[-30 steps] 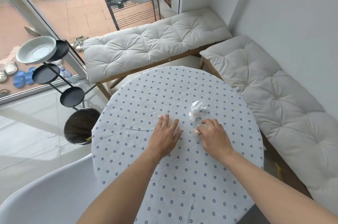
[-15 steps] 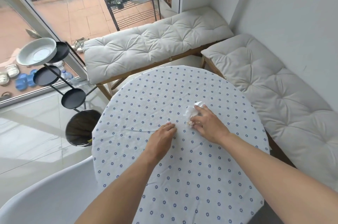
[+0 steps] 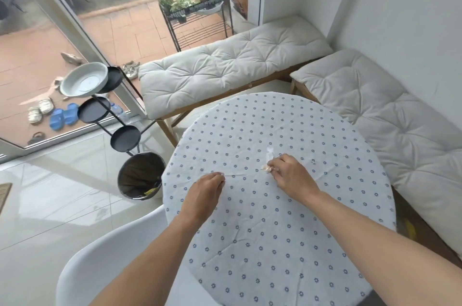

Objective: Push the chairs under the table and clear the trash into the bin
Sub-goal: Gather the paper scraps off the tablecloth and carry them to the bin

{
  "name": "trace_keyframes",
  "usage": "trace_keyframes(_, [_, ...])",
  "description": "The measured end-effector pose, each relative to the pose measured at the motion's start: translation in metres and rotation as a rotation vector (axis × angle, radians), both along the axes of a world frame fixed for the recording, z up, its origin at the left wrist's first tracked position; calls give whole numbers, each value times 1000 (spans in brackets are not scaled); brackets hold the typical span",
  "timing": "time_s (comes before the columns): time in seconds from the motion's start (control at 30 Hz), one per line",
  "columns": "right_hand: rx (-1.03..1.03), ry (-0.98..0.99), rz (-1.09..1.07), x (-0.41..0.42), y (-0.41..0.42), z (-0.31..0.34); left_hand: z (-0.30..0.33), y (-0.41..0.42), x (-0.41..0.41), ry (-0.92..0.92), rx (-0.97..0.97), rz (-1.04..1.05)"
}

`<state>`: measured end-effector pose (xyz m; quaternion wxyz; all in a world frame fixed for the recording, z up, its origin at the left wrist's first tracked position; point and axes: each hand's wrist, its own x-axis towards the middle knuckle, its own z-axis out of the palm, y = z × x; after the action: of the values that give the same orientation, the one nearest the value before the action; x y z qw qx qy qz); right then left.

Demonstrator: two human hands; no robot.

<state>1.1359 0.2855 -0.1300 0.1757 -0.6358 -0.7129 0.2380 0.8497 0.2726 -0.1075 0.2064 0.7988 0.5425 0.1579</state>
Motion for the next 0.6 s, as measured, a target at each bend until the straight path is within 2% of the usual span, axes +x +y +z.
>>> trace_keyframes(0.23, [-14, 130, -10, -123, -49, 31, 54, -22, -96, -39, -21, 6])
trace_keyframes(0.6, [74, 203, -69, -333, -125, 102, 131, -81, -293, 13, 67, -108])
